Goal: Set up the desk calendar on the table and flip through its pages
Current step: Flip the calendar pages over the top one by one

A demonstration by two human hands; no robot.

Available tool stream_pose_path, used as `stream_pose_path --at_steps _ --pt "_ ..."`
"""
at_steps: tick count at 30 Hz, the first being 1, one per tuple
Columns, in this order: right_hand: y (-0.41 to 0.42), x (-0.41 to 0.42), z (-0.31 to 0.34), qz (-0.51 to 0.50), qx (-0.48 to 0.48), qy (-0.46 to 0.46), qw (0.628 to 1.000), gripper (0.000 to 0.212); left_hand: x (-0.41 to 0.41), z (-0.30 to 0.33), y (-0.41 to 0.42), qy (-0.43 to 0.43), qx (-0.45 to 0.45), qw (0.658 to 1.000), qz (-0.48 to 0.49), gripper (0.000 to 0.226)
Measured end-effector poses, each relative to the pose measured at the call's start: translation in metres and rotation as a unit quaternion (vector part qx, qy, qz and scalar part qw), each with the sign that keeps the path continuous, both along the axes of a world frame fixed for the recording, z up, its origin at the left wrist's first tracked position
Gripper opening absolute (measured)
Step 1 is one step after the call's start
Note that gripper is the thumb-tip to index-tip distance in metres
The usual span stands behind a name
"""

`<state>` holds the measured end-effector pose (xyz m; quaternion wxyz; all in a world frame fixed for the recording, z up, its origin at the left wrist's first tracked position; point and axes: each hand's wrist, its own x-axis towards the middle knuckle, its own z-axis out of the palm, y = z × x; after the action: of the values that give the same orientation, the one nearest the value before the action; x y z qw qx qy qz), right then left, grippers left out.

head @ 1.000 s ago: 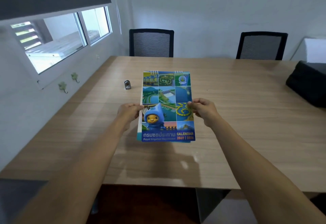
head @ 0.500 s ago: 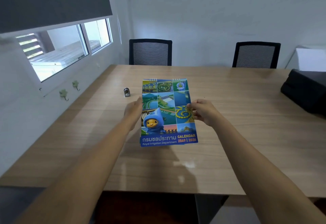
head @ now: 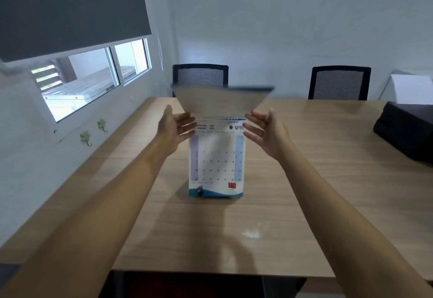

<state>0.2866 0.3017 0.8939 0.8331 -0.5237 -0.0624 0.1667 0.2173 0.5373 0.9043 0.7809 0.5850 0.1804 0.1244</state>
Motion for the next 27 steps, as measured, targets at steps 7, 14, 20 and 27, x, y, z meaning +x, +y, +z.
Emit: stream_pose_path --at_steps 7,14,20,27 --pt "0.038 0.025 -0.006 -0.02 -0.528 -0.371 0.764 0.062 0.03 0.002 -0.006 0.028 0.569 0.821 -0.035 0.051" --pt "0.049 0.047 -0.04 0.005 -0.669 -0.35 0.656 0.07 0.057 -0.028 0.001 0.098 0.684 0.716 -0.104 0.063" --pt "0.053 0.051 -0.049 -0.015 -0.616 -0.335 0.713 0.069 0.058 -0.033 -0.003 0.066 0.62 0.78 -0.06 0.062" --pt "0.047 0.027 -0.079 -0.03 -0.298 -0.035 0.954 0.101 0.026 -0.084 -0.012 0.087 0.299 0.949 0.054 0.094"
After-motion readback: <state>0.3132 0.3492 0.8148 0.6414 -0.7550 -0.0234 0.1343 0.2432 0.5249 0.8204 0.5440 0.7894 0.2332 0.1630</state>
